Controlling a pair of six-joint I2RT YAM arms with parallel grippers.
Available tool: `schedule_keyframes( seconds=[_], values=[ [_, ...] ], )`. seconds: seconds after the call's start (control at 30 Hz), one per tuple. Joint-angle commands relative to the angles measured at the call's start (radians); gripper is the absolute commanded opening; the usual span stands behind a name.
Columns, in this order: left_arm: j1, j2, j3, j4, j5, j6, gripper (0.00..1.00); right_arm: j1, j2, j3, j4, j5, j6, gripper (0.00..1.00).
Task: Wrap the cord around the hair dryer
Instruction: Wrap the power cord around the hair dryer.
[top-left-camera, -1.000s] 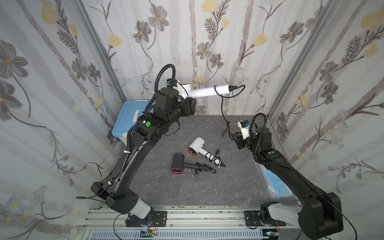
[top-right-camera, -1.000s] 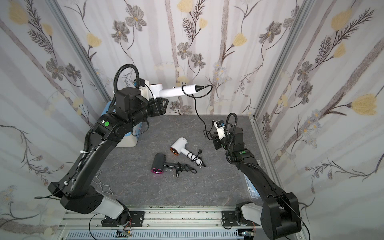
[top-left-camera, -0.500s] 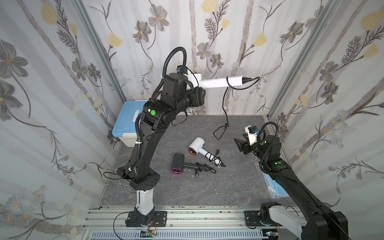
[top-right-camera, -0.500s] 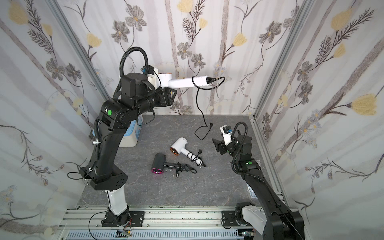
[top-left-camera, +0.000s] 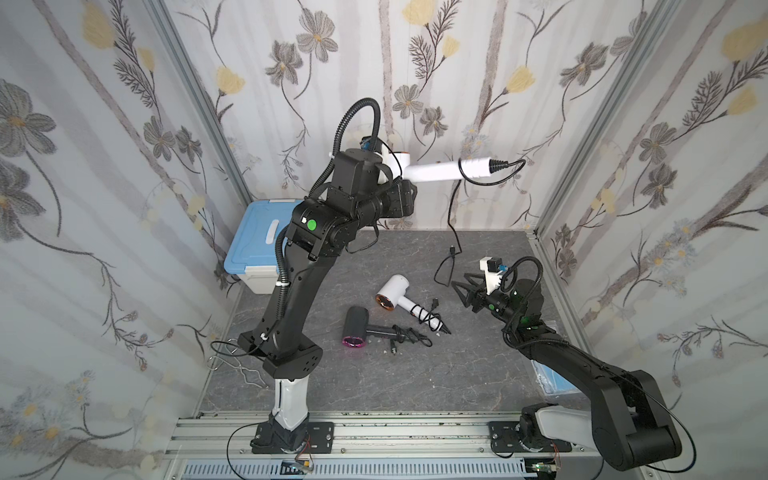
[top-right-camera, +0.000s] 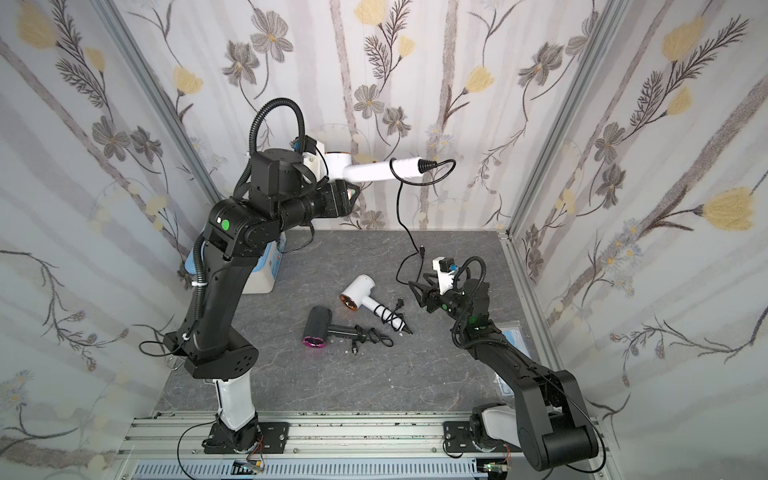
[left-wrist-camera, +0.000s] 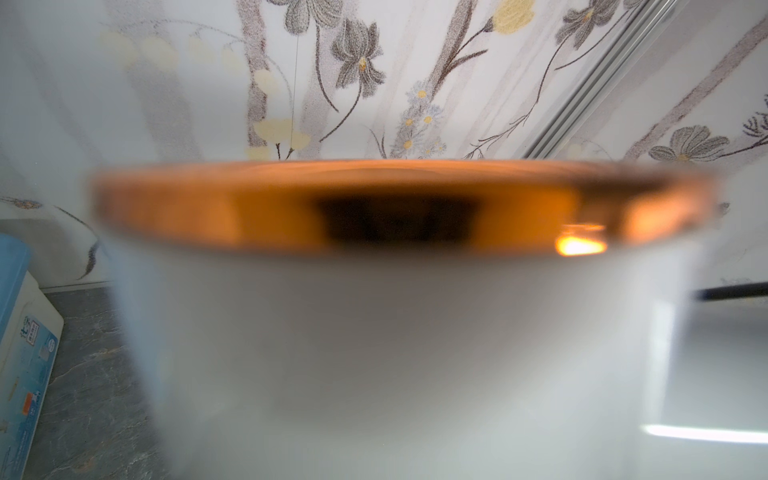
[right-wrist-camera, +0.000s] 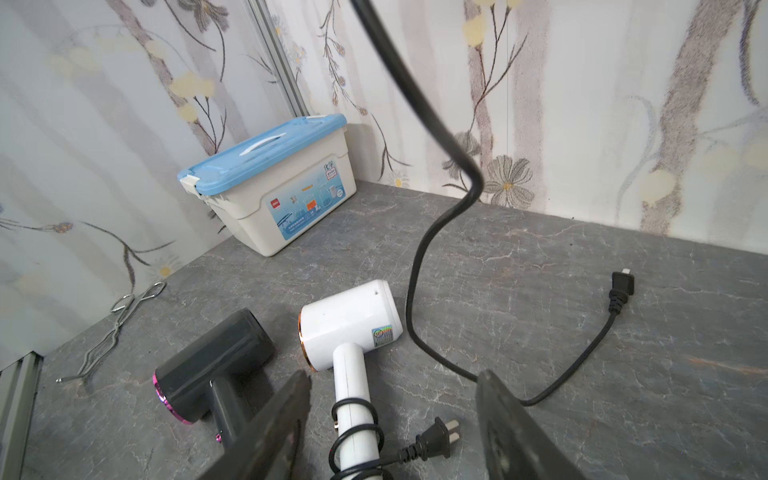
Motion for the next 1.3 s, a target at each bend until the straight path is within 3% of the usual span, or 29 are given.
schedule_keyframes(
  seconds=[0.0,0.03,0.23,0.53,0.6,0.73,0.8,0.93,1.07,1.27],
  values=[
    [0.0,-0.021,-0.016,0.068,0.019,-0.028,0.0,0.012,0.111,0.073,0.22,-0.031,0.128,0.71],
    [0.0,-0.028,-0.031,0.075,0.02,-0.033,0.0,0.02,0.15,0.09,0.234,-0.03,0.142,0.75],
    [-0.003,-0.086,-0.154,0.171,0.036,-0.065,0.0,0.04,0.284,0.141,0.372,-0.02,0.263,0.75],
    [-0.009,-0.102,-0.164,0.173,0.043,-0.07,0.0,0.064,0.426,0.283,0.401,0.056,0.315,0.71],
    [-0.008,-0.109,-0.172,0.176,0.04,-0.069,0.0,0.067,0.446,0.3,0.408,0.057,0.33,0.62],
    [-0.009,-0.122,-0.182,0.172,0.022,-0.059,0.0,0.074,0.422,0.27,0.395,0.074,0.318,0.33],
    [-0.008,-0.129,-0.196,0.174,0.009,-0.056,0.0,0.079,0.393,0.243,0.351,0.096,0.292,0.19],
    [-0.008,-0.146,-0.245,0.204,-0.052,-0.053,0.0,0.093,0.327,0.201,0.199,0.154,0.226,0.0],
    [-0.008,-0.154,-0.328,0.262,-0.228,-0.047,0.0,0.121,0.225,0.181,-0.025,0.229,0.123,0.0],
    [-0.006,-0.17,-0.585,0.457,-0.504,-0.042,0.0,0.215,0.037,0.245,-0.518,0.517,-0.117,0.0]
  ],
)
